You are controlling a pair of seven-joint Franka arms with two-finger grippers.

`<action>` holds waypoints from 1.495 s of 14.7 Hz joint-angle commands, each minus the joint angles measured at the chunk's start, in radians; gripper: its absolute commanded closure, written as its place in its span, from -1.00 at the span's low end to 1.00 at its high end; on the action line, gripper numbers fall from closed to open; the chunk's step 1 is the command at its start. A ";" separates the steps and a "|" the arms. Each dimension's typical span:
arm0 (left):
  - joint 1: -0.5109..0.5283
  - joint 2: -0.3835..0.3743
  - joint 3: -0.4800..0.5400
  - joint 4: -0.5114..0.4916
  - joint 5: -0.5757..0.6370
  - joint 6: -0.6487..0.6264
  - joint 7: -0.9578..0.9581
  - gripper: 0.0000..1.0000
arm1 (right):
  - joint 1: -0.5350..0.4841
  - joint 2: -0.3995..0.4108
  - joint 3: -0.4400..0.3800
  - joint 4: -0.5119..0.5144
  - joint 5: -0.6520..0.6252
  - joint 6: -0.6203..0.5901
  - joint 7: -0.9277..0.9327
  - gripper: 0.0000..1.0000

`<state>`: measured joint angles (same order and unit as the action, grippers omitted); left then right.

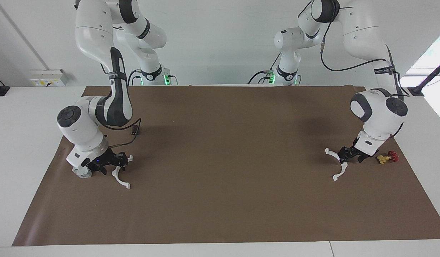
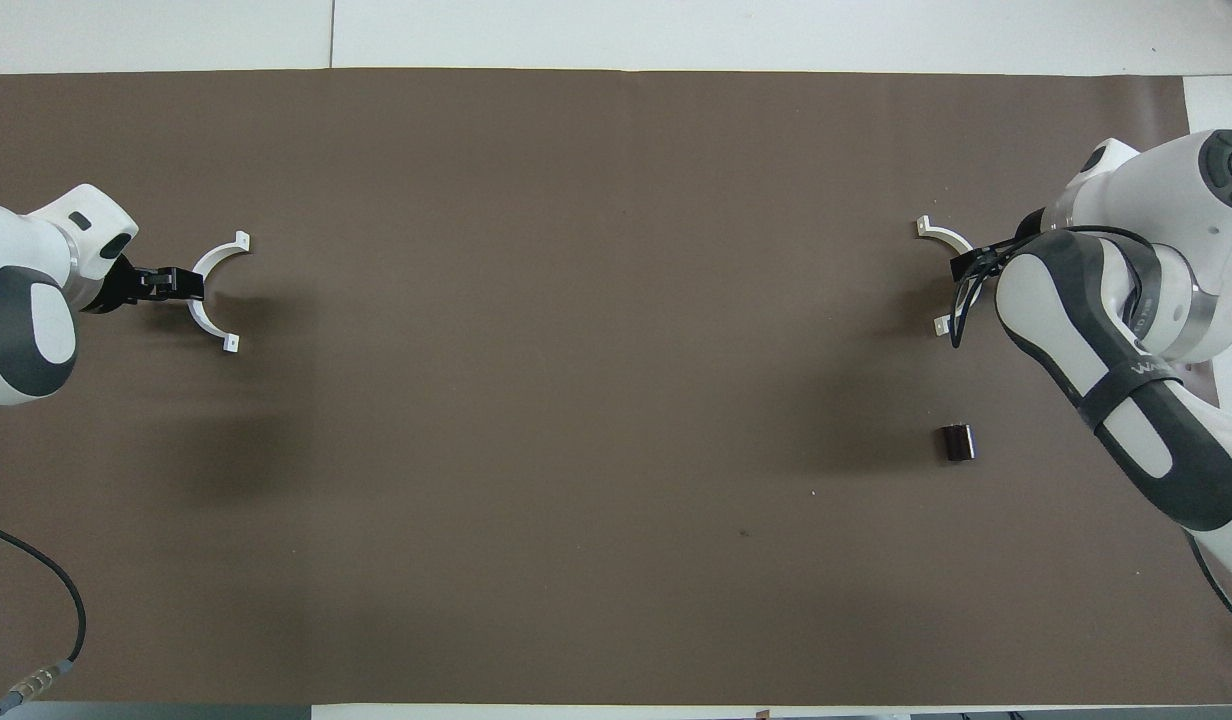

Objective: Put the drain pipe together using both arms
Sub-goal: 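Reach the left gripper to one clamp half while the right gripper grasps the other, then lift the clamp half with the right gripper toward the table center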

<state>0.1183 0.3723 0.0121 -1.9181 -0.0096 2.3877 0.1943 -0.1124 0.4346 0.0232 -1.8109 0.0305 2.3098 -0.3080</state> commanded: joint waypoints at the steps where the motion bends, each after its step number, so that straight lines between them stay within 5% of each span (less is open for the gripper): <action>1: -0.005 0.011 -0.006 0.005 0.000 0.021 0.028 -0.76 | -0.010 0.018 0.008 0.018 0.019 0.017 -0.042 -0.38; 5: -0.012 0.013 -0.004 0.001 0.000 0.039 0.045 -0.74 | -0.010 0.018 0.008 0.018 0.019 0.019 -0.043 -0.25; 6: -0.012 0.013 -0.006 0.001 0.000 0.042 0.043 -0.42 | -0.010 0.018 0.008 0.015 0.019 0.031 -0.043 -0.25; 7: -0.015 0.013 -0.004 0.001 -0.001 0.047 0.042 0.40 | -0.010 0.019 0.008 0.008 0.019 0.046 -0.057 -0.25; 8: -0.019 0.013 -0.004 0.001 -0.001 0.048 0.039 0.99 | -0.010 0.019 0.008 0.007 0.019 0.048 -0.066 -0.25; 17: -0.034 -0.035 -0.003 0.008 -0.001 0.002 0.030 1.00 | -0.013 0.016 0.008 -0.021 0.020 0.053 -0.069 0.01; 22: -0.043 -0.117 0.002 0.011 -0.001 -0.071 0.031 1.00 | -0.013 0.016 0.008 -0.024 0.020 0.053 -0.083 0.46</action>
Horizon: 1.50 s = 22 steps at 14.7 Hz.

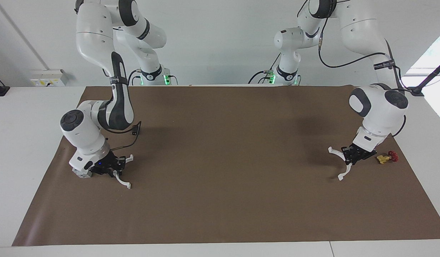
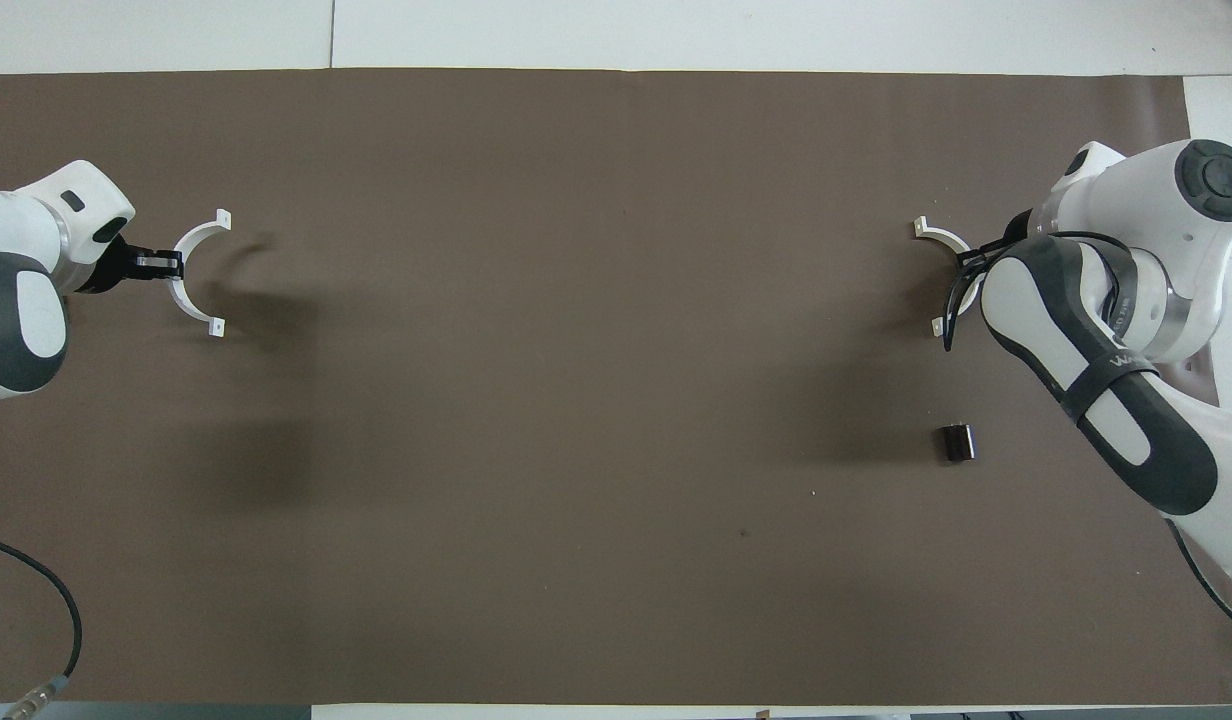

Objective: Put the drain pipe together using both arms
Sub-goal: 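Lift the clamp half with the right gripper toward the table center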

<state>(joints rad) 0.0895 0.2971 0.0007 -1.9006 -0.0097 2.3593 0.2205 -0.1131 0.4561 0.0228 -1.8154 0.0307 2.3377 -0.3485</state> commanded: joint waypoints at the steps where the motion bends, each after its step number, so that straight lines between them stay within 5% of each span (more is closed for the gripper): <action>1: -0.013 -0.058 0.013 -0.006 -0.001 -0.058 0.005 1.00 | -0.013 -0.005 0.008 -0.019 0.020 0.023 -0.043 0.50; 4: -0.013 -0.090 0.015 -0.006 0.001 -0.084 0.005 1.00 | -0.010 -0.007 0.009 0.005 0.018 -0.003 -0.040 0.53; 7: -0.010 -0.104 0.015 -0.005 0.001 -0.098 0.005 1.00 | 0.015 0.007 0.011 0.163 0.020 -0.186 -0.023 0.53; 12: -0.013 -0.104 0.013 -0.006 0.005 -0.098 0.008 1.00 | 0.228 0.015 0.011 0.314 -0.001 -0.359 0.285 0.57; 16: -0.016 -0.104 0.015 -0.006 0.008 -0.100 0.005 1.00 | 0.455 0.041 0.012 0.326 -0.002 -0.299 0.619 0.65; 18: -0.019 -0.104 0.013 -0.006 0.008 -0.103 0.003 1.00 | 0.565 0.114 0.011 0.417 -0.008 -0.291 0.747 0.69; 22: -0.080 -0.105 0.016 -0.008 0.008 -0.133 -0.061 1.00 | 0.604 0.199 0.012 0.515 -0.011 -0.252 0.830 0.69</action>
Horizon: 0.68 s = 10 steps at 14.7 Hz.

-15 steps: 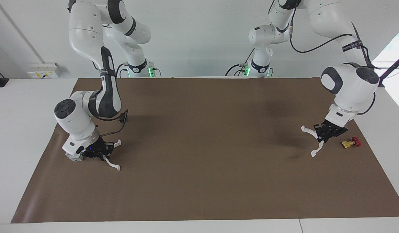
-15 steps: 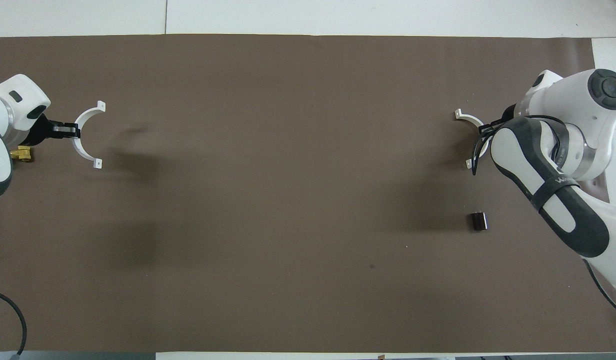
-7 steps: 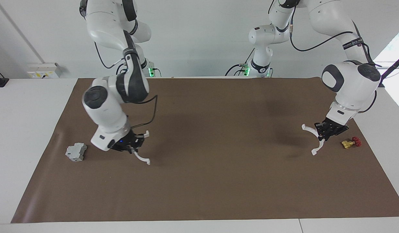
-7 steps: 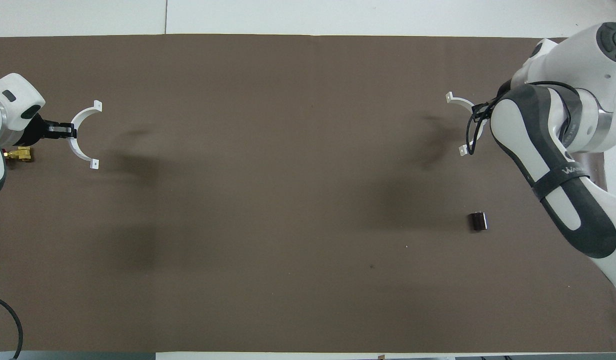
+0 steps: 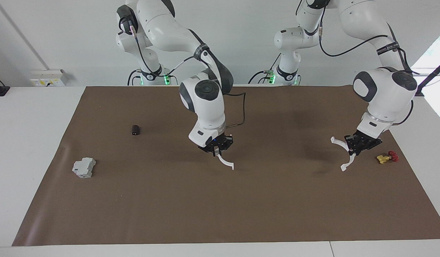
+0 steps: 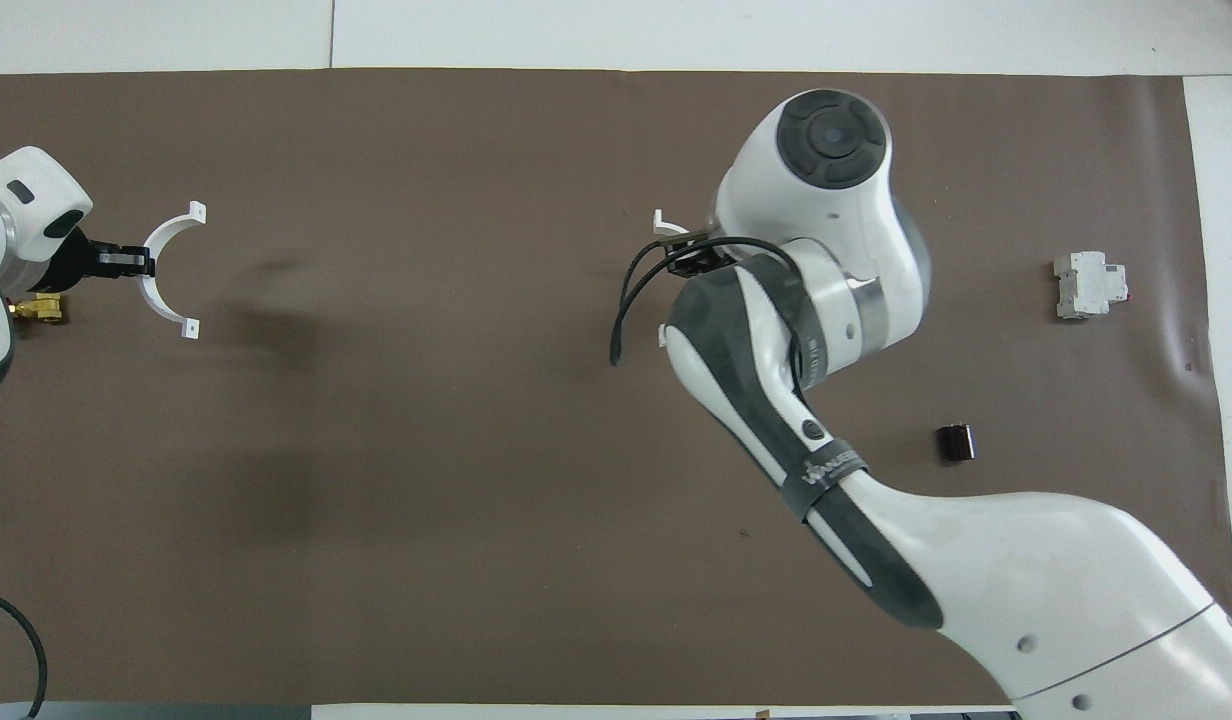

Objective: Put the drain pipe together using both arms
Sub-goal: 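Lift the clamp half with the right gripper toward the table center, then carry the left clamp half toward the right gripper's clamp half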

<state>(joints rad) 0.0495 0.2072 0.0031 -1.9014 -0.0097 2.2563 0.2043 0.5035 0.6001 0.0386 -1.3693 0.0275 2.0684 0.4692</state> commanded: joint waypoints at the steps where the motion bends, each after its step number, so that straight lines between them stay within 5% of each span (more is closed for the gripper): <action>1: -0.068 -0.017 0.015 -0.007 0.010 -0.049 -0.068 1.00 | -0.013 0.059 -0.003 0.061 -0.017 0.038 0.008 0.69; 4: -0.147 -0.015 0.012 -0.002 0.112 -0.078 -0.219 1.00 | 0.003 0.061 -0.003 0.024 -0.081 0.044 -0.055 0.69; 10: -0.298 0.029 0.012 0.044 0.114 -0.080 -0.437 1.00 | 0.003 0.069 -0.002 -0.023 -0.083 0.081 -0.152 0.68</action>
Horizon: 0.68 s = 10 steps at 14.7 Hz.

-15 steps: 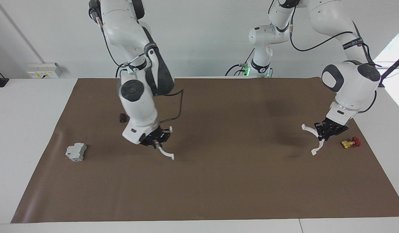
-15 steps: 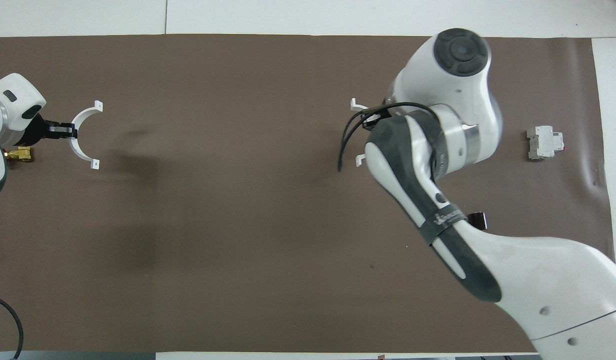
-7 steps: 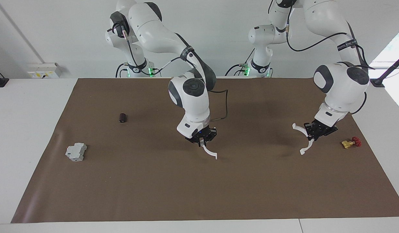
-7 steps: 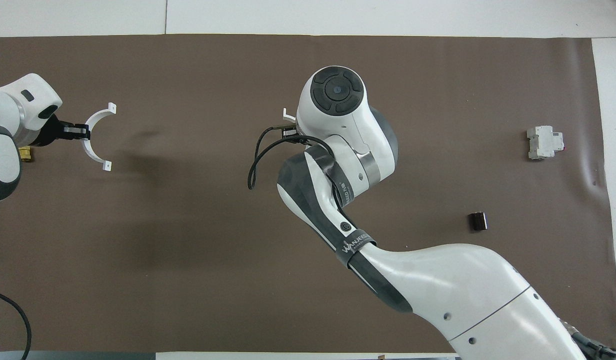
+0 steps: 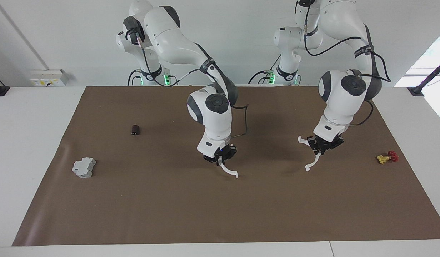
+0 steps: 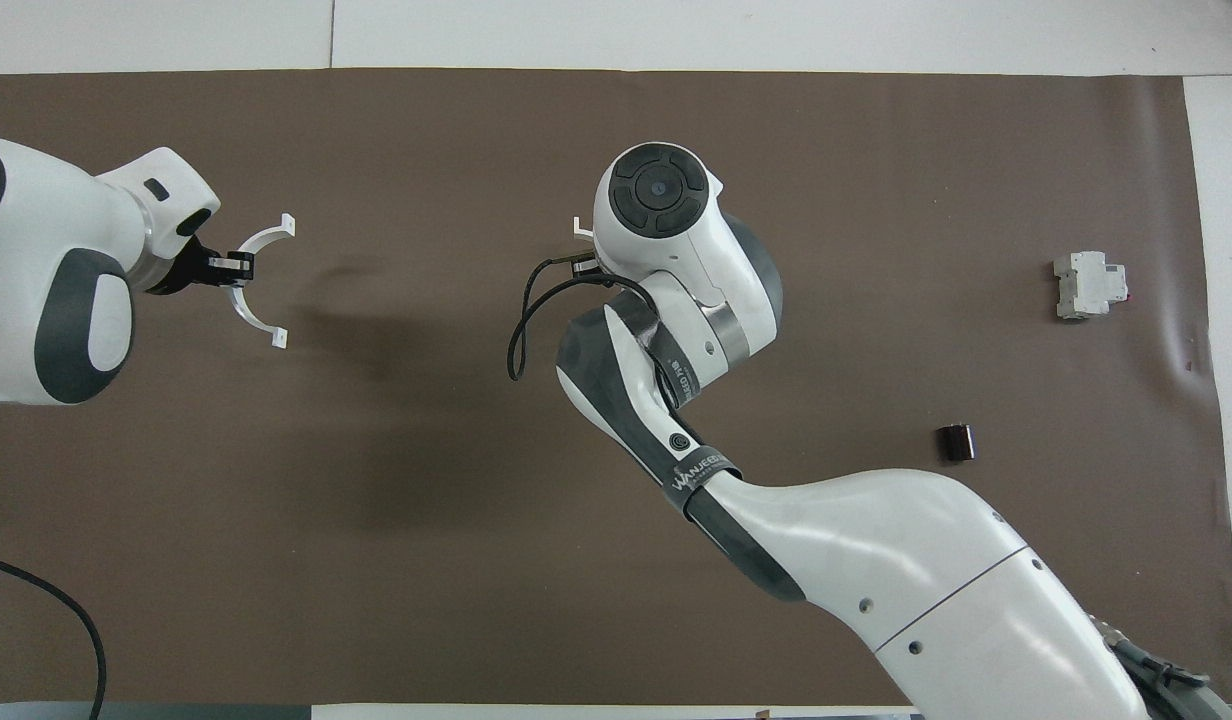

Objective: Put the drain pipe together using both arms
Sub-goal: 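Carry the left clamp half toward the right gripper's clamp half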

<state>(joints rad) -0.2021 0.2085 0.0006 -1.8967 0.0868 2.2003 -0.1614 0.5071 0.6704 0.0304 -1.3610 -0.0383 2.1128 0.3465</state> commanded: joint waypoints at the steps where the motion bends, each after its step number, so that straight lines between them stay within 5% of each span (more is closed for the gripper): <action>1: -0.065 0.034 0.013 0.059 0.018 -0.033 -0.099 1.00 | 0.002 0.004 0.006 -0.038 -0.017 0.045 -0.029 0.68; 3: -0.094 0.060 0.013 0.094 0.018 -0.048 -0.130 1.00 | 0.011 0.008 0.006 -0.043 -0.015 0.046 -0.029 0.66; 8: -0.187 0.155 0.013 0.160 0.013 -0.044 -0.283 1.00 | 0.010 0.008 0.006 -0.056 -0.002 0.072 -0.023 -0.30; 10: -0.223 0.186 0.012 0.185 0.013 -0.039 -0.297 1.00 | -0.008 -0.009 0.005 -0.043 -0.009 0.038 -0.030 -0.43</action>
<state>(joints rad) -0.3834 0.3428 -0.0003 -1.7714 0.0871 2.1796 -0.4225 0.5212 0.6837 0.0307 -1.4012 -0.0383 2.1635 0.3295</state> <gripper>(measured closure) 0.802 0.392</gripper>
